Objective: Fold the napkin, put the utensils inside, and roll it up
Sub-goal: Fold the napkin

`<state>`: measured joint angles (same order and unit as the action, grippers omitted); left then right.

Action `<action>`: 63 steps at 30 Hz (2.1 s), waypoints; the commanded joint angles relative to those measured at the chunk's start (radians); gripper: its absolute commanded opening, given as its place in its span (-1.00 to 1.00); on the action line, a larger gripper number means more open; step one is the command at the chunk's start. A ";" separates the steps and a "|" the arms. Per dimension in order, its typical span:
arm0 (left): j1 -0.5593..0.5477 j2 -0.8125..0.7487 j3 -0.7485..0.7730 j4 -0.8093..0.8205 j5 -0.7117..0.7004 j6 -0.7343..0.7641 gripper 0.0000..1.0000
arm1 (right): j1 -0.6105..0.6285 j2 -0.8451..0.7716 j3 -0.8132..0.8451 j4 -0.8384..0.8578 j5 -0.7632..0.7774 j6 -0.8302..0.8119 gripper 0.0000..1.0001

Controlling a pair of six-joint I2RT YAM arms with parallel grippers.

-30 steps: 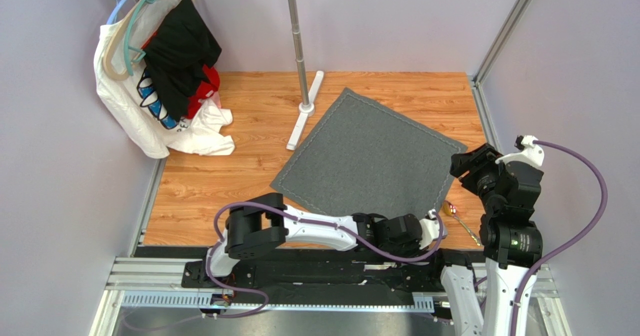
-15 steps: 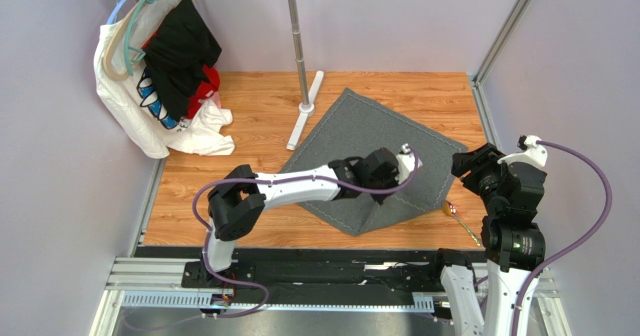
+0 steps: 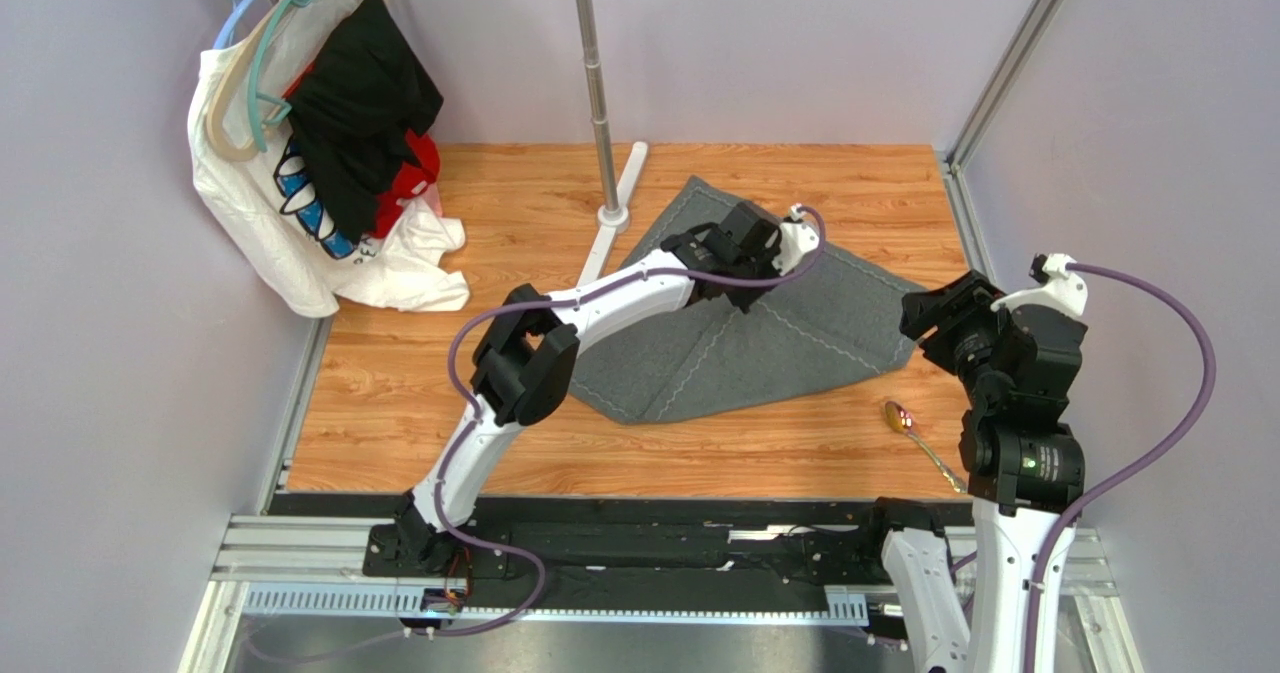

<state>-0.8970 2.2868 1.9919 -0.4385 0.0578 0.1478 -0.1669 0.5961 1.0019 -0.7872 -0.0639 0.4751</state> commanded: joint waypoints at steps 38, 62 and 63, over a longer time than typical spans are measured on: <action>0.337 0.296 0.481 0.202 0.183 0.180 -1.00 | 0.000 0.126 -0.163 0.276 -0.074 0.003 0.15; 0.365 0.370 0.556 0.245 0.195 0.266 -1.00 | 0.041 0.206 -0.186 0.341 -0.059 0.014 0.15; 0.368 0.370 0.556 0.248 0.197 0.266 -1.00 | 0.043 0.212 -0.186 0.341 -0.059 0.014 0.15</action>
<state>-0.5468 2.6469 2.4958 -0.2474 0.2417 0.3851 -0.1349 0.7990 0.8173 -0.5007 -0.1326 0.4816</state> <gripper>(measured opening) 0.015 0.574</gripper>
